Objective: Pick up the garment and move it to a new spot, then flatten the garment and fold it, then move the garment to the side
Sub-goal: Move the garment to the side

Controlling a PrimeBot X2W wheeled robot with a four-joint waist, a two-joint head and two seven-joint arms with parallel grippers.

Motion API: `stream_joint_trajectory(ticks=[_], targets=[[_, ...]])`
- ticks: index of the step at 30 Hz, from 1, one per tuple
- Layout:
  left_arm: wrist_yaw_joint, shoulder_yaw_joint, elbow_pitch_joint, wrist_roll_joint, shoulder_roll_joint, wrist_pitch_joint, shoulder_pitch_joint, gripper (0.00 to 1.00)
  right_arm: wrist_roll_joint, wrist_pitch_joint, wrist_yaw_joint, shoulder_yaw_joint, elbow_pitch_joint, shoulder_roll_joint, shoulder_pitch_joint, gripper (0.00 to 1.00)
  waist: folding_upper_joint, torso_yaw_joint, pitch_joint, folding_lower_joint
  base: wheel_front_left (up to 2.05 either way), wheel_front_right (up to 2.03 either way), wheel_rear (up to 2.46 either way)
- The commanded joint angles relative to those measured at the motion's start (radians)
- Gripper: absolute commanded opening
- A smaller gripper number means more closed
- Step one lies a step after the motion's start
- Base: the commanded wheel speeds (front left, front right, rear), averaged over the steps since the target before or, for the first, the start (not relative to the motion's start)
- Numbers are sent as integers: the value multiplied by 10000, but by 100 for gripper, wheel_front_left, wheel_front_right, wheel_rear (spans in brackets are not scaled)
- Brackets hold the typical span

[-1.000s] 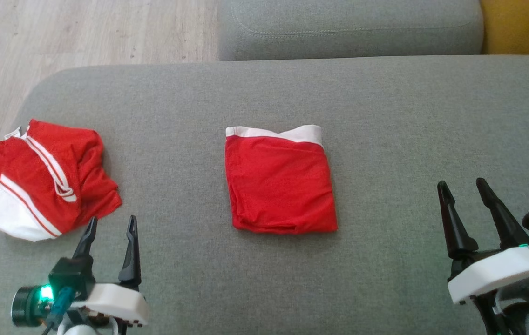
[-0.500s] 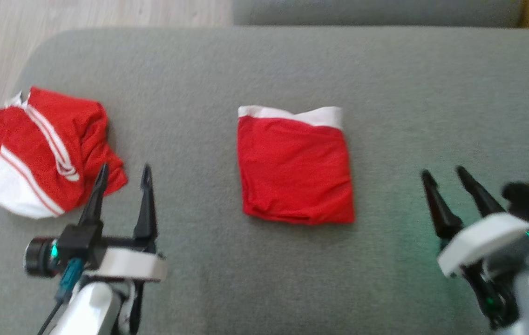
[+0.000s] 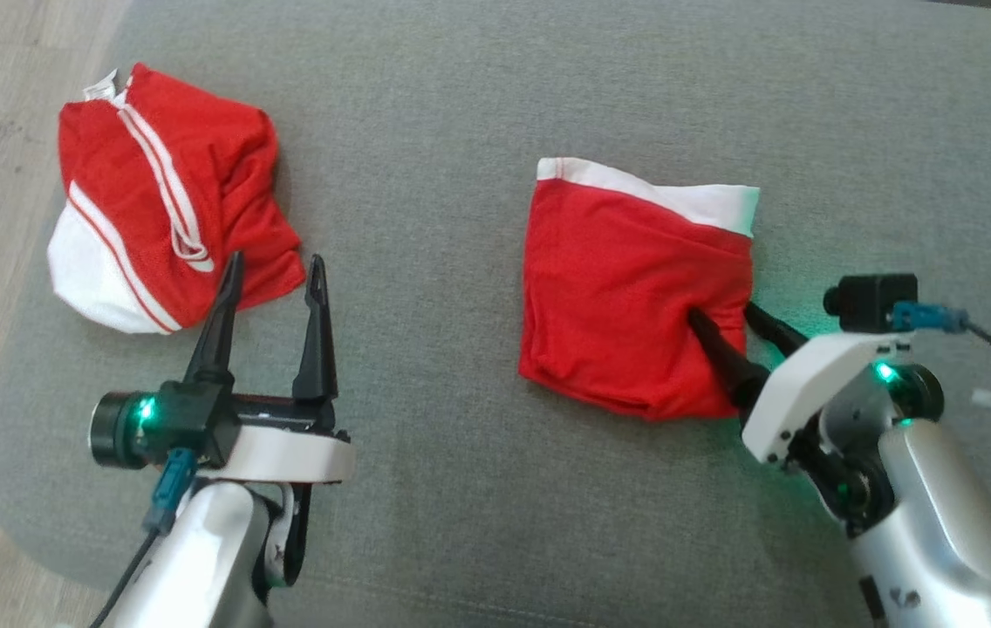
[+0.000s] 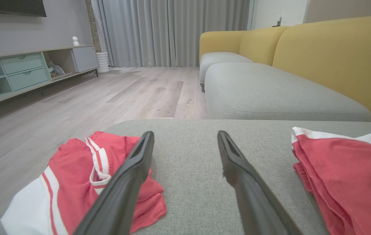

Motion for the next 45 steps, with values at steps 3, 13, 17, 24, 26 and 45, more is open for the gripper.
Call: stream_joint_trajectory(ticks=[3, 13, 17, 24, 26, 45], targets=[[-137, 561, -346, 251, -62, -114, -338, 100, 264, 385, -17, 359, 261, -100, -375, 87, 0, 92, 9, -1, 0, 0, 0], [-384, 1338, -260, 654, -216, -117, -27, 100, -299, 14, -17, 1237, -128, -1062, -413, 0, 0, -1303, -223, -1, 0, 0, 0], [-410, 1508, -271, 742, -179, -117, -8, 100, -249, -78, -17, 1361, -352, -1464, -335, 0, 0, -2064, -226, -1, 0, 0, 0], [-541, 1527, -263, 947, -153, -117, -209, 100, -94, -332, -17, 1256, -372, -2383, -451, 0, 0, -3453, -21, -1, 0, 0, 0], [-578, 1480, -238, 993, -173, -117, -344, 100, -31, -408, -17, 1218, -291, -2597, -606, 0, 0, -3670, 126, -1, 0, 0, 0], [-1066, 673, 134, 1475, -630, -116, -2129, 100, -513, -1360, -17, -1752, 3237, -5963, -2769, 0, 0, -3413, 2138, -1, 0, 0, 0]])
